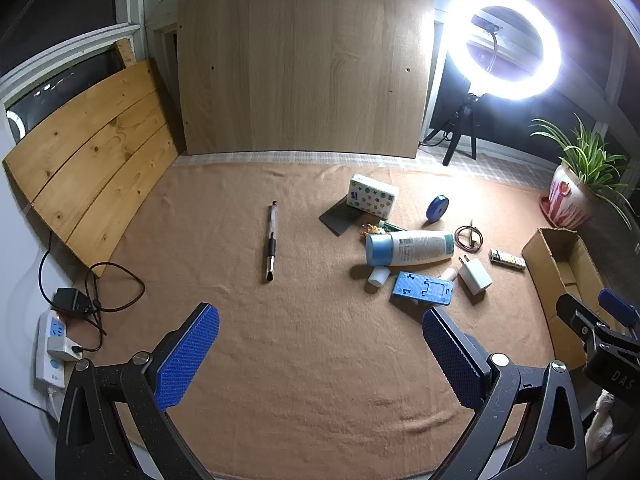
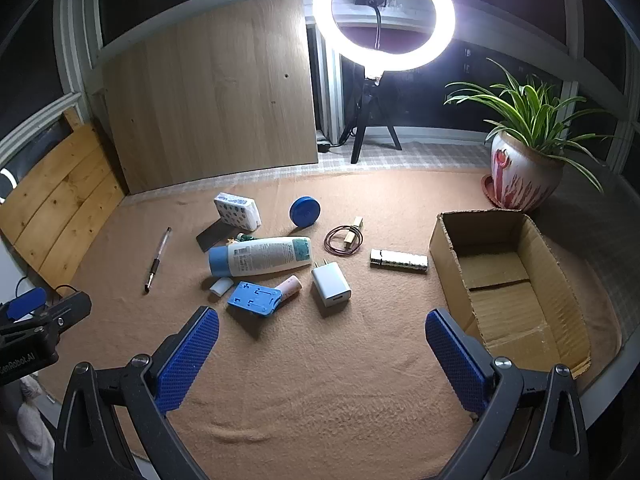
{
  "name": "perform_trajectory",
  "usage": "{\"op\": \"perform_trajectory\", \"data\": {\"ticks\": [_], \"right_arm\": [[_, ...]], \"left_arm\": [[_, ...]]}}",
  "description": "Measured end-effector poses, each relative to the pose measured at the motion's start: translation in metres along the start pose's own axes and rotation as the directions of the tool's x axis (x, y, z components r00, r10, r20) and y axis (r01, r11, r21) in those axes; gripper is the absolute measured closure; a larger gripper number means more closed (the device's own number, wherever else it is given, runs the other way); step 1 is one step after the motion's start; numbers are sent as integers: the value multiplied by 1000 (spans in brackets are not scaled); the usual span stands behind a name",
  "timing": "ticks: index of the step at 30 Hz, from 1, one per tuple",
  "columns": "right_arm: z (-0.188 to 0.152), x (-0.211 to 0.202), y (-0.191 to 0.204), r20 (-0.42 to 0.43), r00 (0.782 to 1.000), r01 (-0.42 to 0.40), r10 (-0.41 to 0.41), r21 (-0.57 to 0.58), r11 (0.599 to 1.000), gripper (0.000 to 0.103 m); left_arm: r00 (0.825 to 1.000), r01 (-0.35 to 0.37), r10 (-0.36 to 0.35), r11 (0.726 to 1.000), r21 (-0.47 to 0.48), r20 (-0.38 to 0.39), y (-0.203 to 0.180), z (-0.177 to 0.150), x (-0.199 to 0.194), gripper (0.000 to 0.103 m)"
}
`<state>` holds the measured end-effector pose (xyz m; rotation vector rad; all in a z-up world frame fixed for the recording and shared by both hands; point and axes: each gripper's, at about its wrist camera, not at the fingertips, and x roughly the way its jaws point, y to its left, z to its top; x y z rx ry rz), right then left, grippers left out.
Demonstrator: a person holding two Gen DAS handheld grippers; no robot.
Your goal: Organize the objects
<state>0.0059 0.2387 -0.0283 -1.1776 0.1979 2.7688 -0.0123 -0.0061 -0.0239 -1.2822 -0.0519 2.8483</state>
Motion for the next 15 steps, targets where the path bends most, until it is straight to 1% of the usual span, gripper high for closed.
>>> {"op": "perform_trajectory", "data": {"ticks": [15], "right_arm": [[1, 5, -3, -22, 1000, 2, -2, 5, 1000, 1]], "left_arm": [[1000, 12, -12, 1000, 4, -18, -3, 0, 11, 0]]}}
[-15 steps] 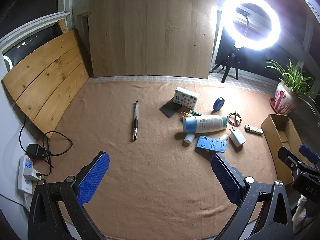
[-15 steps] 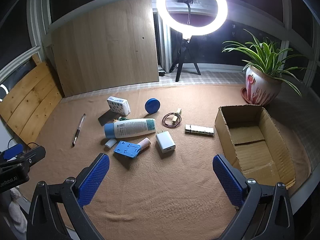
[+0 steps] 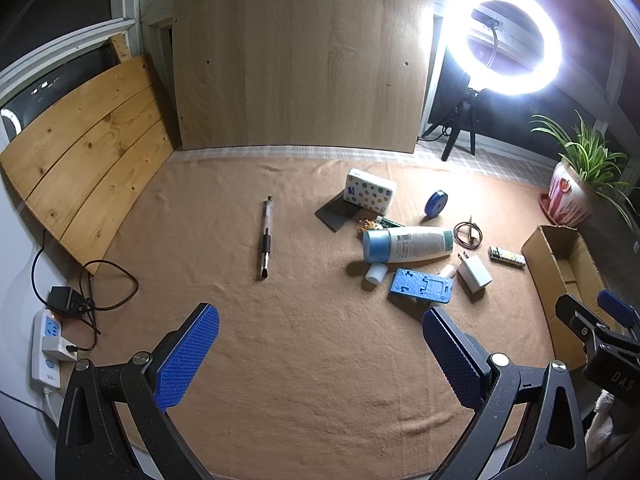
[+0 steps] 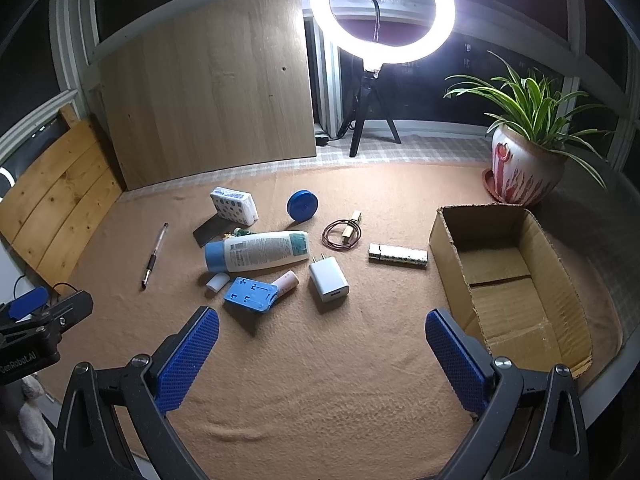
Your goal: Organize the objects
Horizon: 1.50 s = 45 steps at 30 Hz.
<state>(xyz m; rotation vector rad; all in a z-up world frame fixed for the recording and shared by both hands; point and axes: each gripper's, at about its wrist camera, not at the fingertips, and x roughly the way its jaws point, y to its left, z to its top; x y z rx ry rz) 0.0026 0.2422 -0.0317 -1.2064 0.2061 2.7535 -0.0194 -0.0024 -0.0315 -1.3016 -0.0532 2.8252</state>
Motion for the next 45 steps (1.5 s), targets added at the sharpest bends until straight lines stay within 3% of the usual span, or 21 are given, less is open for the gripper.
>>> {"op": "perform_trajectory", "data": {"ticks": [45], "right_arm": [[2, 15, 1, -42, 999, -15, 16, 10, 1000, 1]], "left_arm": [[1000, 13, -12, 1000, 17, -24, -5, 5, 16, 0]]}}
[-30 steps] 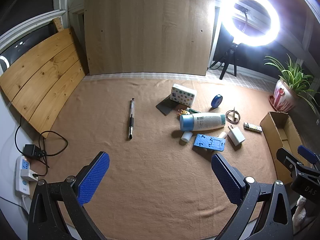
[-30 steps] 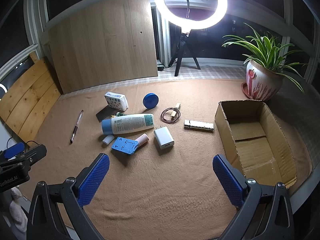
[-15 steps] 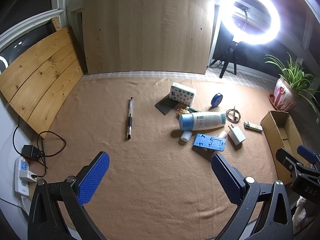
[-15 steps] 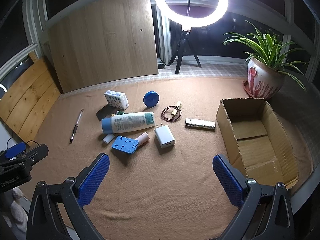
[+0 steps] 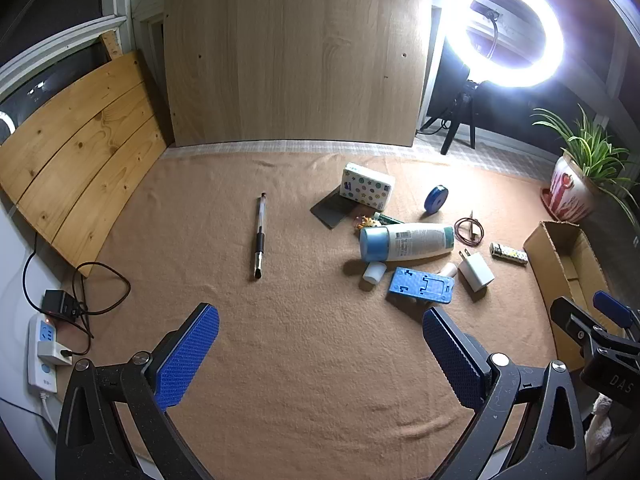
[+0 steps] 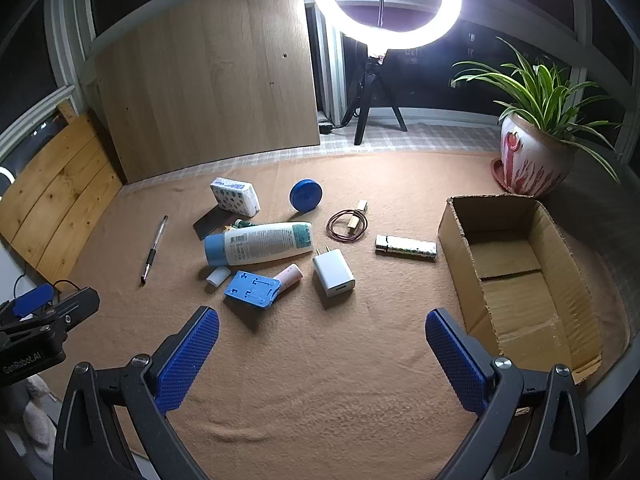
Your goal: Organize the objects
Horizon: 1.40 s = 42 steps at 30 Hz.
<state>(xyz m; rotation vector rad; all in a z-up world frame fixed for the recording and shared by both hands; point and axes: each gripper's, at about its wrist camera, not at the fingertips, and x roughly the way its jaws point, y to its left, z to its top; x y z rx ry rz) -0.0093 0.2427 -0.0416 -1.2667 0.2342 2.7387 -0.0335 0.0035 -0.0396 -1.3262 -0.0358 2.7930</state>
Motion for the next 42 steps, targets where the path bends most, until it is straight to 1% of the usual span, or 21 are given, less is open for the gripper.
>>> {"op": "perform_trajectory", "data": {"ticks": [24, 32, 39, 42], "right_arm": [[-2, 6, -3, -21, 1000, 0, 1, 12, 1000, 1], [-1, 19, -6, -51, 999, -3, 3, 9, 1000, 1], [3, 35, -11, -80, 996, -23, 24, 16, 1000, 1], [5, 44, -14, -94, 995, -36, 38, 21, 999, 1]], "left_arm": [[1000, 4, -4, 1000, 7, -13, -2, -2, 6, 0], [999, 9, -8, 1000, 8, -48, 1, -3, 24, 0], [997, 12, -9, 999, 32, -77, 0, -1, 46, 0], [997, 15, -12, 999, 41, -78, -1, 2, 54, 0]]}}
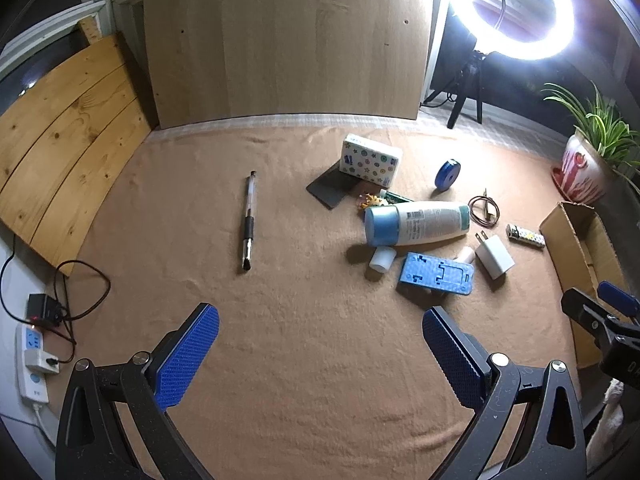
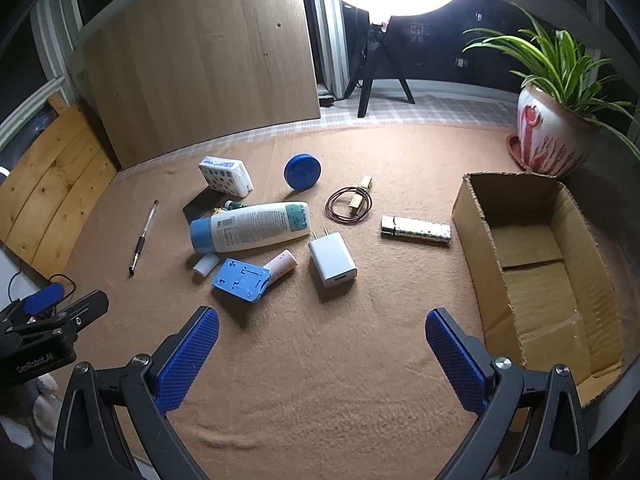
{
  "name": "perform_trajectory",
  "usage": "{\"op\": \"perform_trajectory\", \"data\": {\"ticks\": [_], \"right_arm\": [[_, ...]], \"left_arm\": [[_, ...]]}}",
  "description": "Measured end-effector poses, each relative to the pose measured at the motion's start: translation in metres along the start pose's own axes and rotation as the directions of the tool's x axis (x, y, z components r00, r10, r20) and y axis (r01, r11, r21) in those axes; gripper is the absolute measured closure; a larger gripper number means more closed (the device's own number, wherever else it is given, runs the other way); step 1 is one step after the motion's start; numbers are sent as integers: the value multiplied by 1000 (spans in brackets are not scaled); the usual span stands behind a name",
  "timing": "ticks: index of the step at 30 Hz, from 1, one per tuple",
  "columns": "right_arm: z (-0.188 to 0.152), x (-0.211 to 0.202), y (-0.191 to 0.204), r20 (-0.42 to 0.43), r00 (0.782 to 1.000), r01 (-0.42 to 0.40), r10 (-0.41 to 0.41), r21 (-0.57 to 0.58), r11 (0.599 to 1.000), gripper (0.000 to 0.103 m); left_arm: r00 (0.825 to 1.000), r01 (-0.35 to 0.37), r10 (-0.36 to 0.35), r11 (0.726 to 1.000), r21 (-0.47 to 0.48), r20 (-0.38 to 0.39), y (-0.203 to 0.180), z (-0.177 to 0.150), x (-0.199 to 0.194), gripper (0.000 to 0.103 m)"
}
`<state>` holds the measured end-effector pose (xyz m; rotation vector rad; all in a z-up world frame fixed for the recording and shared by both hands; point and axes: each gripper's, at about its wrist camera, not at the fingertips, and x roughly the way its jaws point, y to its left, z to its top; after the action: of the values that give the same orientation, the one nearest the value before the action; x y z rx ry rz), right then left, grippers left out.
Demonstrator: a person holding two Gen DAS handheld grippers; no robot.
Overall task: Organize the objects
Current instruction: 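Lower the left tool onto the white-and-blue lotion tube and close it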
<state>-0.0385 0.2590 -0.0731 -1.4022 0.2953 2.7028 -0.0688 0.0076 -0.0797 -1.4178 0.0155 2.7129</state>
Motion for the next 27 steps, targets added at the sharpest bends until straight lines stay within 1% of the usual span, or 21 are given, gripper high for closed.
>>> {"op": "perform_trajectory", "data": {"ticks": [11, 13, 15, 19, 22, 25, 27], "right_arm": [[3, 21, -8, -59, 997, -45, 47, 38, 998, 2], [3, 22, -10, -69, 996, -53, 56, 47, 997, 4], [2, 23, -11, -76, 995, -58, 61, 50, 997, 8], [0, 21, -16, -84, 994, -67, 73, 68, 995, 10], [-2, 18, -20, -84, 993, -69, 76, 85, 994, 10], [-4, 16, -25, -83, 994, -62, 70, 99, 993, 10], [-6, 14, -29, -82, 995, -55, 64, 110, 992, 10]], "left_arm": [[1000, 21, -21, 997, 68, 6, -14, 29, 34, 1], [1000, 30, -30, 996, 87, 5, -19, 37, 42, 1], [999, 39, -39, 994, 100, 0, -25, 48, 52, 4], [997, 75, -74, 989, 126, -15, -40, 70, 71, 5], [994, 111, -107, 982, 150, -31, -55, 86, 85, 11], [985, 165, -155, 974, 153, -73, -69, 100, 103, 18], [977, 201, -187, 969, 144, -105, -75, 108, 115, 28]]}}
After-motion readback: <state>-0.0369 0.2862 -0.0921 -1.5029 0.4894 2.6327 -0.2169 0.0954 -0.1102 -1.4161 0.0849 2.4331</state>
